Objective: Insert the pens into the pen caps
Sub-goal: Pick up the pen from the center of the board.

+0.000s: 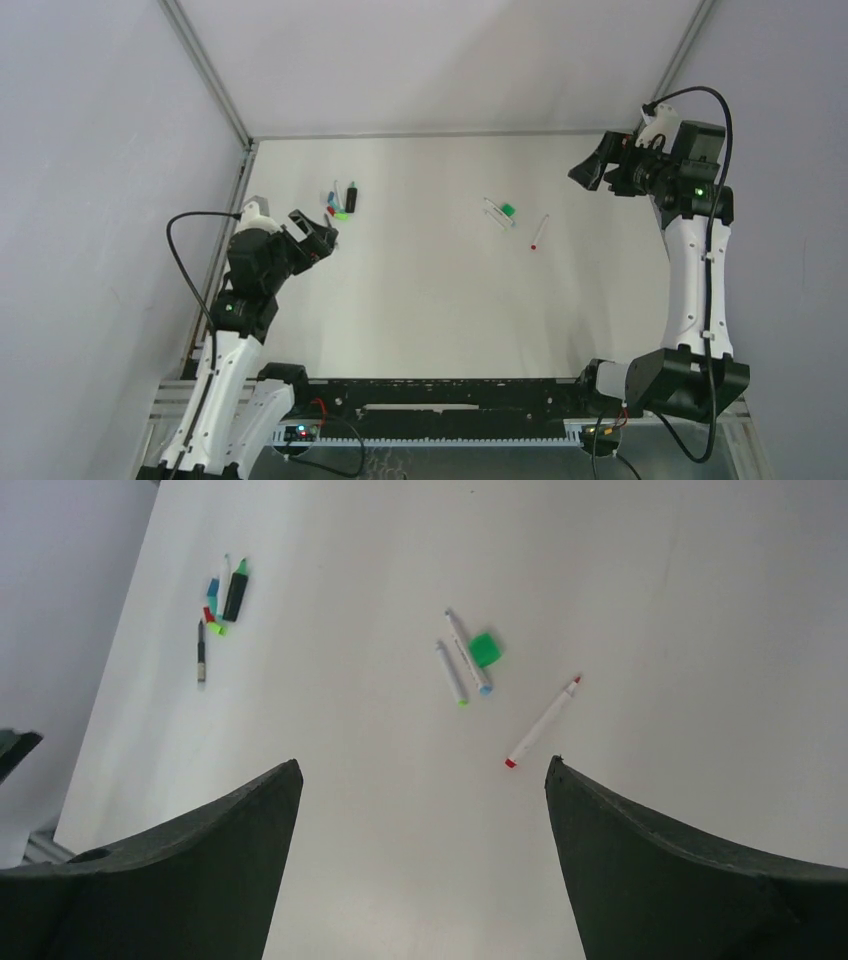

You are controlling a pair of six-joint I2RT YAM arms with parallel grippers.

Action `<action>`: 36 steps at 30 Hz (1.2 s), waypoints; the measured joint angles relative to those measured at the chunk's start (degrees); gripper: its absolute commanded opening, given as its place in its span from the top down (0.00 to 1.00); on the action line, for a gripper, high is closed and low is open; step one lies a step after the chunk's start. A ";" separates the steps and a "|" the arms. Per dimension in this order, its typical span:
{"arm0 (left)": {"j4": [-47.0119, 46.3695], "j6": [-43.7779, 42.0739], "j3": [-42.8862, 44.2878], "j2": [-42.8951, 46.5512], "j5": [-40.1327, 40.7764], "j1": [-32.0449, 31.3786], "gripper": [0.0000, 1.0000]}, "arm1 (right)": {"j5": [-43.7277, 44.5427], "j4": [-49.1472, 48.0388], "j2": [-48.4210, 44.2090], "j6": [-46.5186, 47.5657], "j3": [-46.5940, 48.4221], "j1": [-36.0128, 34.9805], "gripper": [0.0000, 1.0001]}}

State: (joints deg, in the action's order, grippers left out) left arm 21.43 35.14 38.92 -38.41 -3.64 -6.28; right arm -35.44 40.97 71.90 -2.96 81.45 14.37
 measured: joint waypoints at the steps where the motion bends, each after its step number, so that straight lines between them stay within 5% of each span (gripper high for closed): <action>1: 0.15 0.04 0.00 -0.87 0.02 0.63 0.00 | -0.74 0.24 0.59 0.28 0.39 0.02 0.01; 7: 0.87 0.02 0.00 -4.72 0.35 3.87 0.00 | -4.46 4.17 2.97 9.31 2.69 -3.69 0.01; 16: 0.66 -0.57 0.44 -12.57 3.56 6.60 0.10 | -6.29 14.19 3.65 26.71 2.27 -19.65 0.04; 23: 0.26 -2.14 7.87 -31.93 8.00 7.63 0.46 | -6.97 14.91 7.32 27.30 1.22 -20.28 0.21; 36: 4.83 -5.60 34.03 -63.56 11.06 4.94 0.47 | -10.19 9.94 10.97 21.18 -0.96 -19.67 0.30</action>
State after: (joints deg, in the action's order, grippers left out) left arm 26.26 29.54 72.95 -101.97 7.42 -1.34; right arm -45.63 50.92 82.87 18.22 80.49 -5.30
